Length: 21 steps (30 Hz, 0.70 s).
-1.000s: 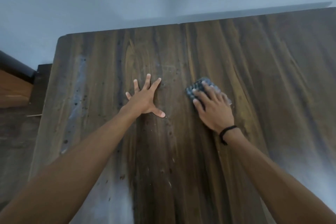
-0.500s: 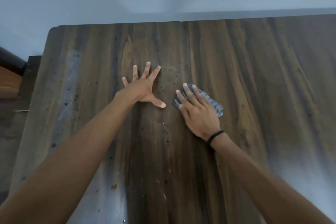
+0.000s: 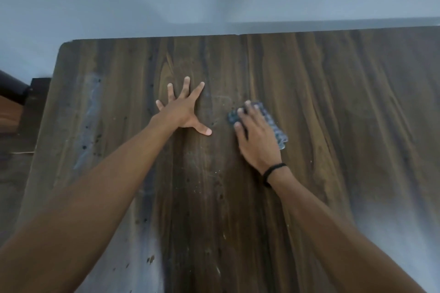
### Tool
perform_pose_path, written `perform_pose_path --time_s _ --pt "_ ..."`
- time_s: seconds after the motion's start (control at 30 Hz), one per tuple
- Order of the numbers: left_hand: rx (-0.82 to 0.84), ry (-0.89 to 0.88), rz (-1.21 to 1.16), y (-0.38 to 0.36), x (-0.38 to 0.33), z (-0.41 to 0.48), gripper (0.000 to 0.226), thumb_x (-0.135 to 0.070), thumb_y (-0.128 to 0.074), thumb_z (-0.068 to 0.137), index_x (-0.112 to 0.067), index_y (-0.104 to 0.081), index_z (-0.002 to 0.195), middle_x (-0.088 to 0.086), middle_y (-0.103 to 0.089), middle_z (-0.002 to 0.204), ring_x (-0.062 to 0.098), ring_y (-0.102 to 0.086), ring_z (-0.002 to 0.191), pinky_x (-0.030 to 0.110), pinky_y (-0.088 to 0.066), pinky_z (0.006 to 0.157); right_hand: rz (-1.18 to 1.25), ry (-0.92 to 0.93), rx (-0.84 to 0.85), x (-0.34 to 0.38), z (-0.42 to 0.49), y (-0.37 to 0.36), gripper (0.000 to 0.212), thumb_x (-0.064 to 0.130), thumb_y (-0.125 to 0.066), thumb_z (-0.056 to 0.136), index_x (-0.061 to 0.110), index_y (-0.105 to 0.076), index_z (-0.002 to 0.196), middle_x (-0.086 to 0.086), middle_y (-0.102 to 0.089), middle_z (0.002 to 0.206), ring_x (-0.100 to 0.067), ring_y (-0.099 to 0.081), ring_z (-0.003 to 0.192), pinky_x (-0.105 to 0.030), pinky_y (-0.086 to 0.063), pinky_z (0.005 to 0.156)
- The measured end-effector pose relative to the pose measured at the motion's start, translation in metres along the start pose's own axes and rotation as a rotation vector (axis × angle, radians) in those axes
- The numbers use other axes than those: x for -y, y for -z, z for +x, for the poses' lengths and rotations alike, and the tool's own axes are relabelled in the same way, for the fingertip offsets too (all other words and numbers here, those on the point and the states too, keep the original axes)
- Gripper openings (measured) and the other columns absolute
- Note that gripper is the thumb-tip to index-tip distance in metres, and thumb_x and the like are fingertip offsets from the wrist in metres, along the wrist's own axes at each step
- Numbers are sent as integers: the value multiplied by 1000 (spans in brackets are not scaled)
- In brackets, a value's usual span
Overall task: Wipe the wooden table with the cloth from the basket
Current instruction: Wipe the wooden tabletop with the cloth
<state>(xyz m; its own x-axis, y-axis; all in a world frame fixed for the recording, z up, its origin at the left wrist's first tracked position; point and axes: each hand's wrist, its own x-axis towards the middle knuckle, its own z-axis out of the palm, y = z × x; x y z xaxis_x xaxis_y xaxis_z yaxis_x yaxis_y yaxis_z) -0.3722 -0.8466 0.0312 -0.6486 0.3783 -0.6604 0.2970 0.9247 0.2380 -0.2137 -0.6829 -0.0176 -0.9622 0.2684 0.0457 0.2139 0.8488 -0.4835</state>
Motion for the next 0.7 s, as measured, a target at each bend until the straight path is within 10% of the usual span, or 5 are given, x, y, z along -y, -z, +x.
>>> perform_pose_path --time_s 0.1,0.2,0.33,0.47,0.7 --pt "5 13 20 0 2 1 146 -60 -88 55 -48 21 150 -12 43 154 38 35 143 73 4 110 -208 300 65 -22 -2 6 48 39 -35 106 21 -46 149 0 -34 161 -20 -28 149 -44 -39 113" --pt "16 14 19 3 6 2 146 -61 -88 54 -49 22 150 -12 44 153 37 36 142 74 4 111 -200 -75 -12 -15 24 9 50 40 -33 107 22 -37 154 -1 -26 163 -22 -21 151 -45 -30 119" --pt "23 6 46 1 6 5 147 -67 -86 51 -51 23 148 -13 45 152 39 37 141 73 5 111 -277 210 134 -7 6 -3 53 41 -24 107 26 -26 157 1 -17 166 -19 -8 154 -47 -13 125" --pt "57 13 83 5 7 5 149 -69 -84 52 -49 29 146 -11 49 149 42 39 138 75 3 110 -216 -131 65 -23 57 14 55 43 -25 107 25 -21 159 0 -10 167 -22 -3 154 -49 -9 125" --pt "135 28 148 11 3 5 150 -64 -85 59 -44 38 142 -6 58 141 48 41 134 75 1 108 -235 -18 188 -33 57 23 54 42 -20 108 30 -8 160 4 2 168 -17 4 154 -43 -4 125"
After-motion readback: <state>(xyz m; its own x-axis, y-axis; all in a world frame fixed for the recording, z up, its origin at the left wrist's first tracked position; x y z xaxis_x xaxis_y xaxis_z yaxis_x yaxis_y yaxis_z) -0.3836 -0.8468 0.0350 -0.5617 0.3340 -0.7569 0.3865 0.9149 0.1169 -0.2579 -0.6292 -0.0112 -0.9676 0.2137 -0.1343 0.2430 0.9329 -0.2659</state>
